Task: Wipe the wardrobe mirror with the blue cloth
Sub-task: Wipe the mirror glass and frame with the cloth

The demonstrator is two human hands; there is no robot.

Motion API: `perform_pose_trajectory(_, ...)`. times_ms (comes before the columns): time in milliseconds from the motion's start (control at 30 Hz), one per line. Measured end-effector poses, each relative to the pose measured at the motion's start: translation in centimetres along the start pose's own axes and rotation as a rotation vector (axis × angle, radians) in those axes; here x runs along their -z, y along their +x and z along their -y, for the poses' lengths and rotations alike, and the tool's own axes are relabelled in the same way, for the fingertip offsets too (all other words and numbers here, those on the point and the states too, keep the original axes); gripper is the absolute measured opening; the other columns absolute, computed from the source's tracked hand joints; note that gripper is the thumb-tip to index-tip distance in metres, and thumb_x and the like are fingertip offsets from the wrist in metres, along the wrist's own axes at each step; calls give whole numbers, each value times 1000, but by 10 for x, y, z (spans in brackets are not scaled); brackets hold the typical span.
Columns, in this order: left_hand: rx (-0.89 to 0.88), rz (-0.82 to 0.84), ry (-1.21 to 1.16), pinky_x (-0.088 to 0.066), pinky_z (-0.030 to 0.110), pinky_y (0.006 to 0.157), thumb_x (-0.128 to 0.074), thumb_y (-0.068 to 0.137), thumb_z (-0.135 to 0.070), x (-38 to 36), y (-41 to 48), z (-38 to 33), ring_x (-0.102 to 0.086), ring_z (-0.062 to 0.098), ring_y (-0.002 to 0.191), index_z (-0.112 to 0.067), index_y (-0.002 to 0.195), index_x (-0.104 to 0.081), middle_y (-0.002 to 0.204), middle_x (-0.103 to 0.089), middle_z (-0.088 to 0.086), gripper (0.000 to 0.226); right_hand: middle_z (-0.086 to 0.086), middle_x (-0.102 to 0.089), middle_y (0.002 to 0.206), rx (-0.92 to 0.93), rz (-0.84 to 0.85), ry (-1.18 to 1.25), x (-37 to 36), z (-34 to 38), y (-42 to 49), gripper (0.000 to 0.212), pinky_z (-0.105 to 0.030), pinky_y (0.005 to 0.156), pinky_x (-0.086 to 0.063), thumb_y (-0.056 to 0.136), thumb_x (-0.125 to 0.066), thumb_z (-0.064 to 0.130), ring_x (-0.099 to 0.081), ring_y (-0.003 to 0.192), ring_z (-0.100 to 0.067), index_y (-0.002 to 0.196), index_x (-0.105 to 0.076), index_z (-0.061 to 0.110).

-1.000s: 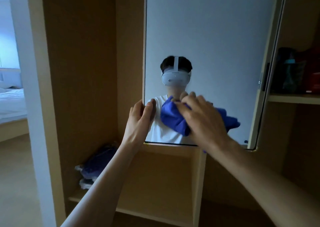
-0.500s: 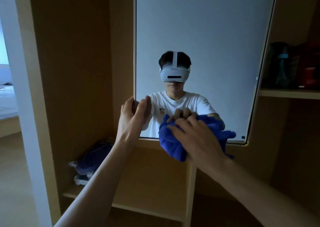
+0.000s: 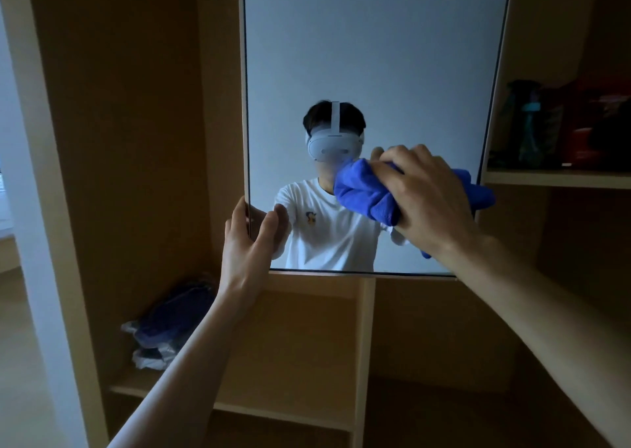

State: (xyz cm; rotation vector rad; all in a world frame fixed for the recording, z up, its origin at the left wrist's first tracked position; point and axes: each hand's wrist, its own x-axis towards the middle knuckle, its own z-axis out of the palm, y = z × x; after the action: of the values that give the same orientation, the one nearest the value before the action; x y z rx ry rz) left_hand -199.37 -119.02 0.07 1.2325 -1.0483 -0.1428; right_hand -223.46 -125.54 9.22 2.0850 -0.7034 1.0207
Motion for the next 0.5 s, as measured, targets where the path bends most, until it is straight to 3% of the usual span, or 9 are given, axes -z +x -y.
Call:
perform_pose_trajectory(133, 13, -7, 29, -39, 34, 112, -58, 103, -39, -4, -20, 11, -45, 19, 139, -26, 162, -27, 156, -39, 2, 68, -4, -59, 109, 53, -1, 17, -3, 2, -11, 41, -44, 74, -42, 82, -64, 12, -51, 92, -28, 123, -61, 15)
perform_pose_trajectory(300, 25, -20, 50, -33, 27, 106, -57, 103, -36, -4, -21, 14, -41, 20, 143, -24, 163, -23, 160, -35, 2, 70, 0, -59, 106, 128, 88, 117, -27, 21, -54, 39, -46, 81, -47, 85, -67, 9, -50, 93, -24, 121, -59, 21)
perform_pose_trajectory(500, 25, -7, 97, -35, 30, 105, -56, 103, -40, -5, -21, 14, -41, 23, 143, -23, 163, -22, 160, -36, 5, 71, 5, -58, 108, 161, 223, 174, -34, 24, -83, 31, -43, 80, -45, 92, -56, 15, -49, 93, -20, 121, -59, 24)
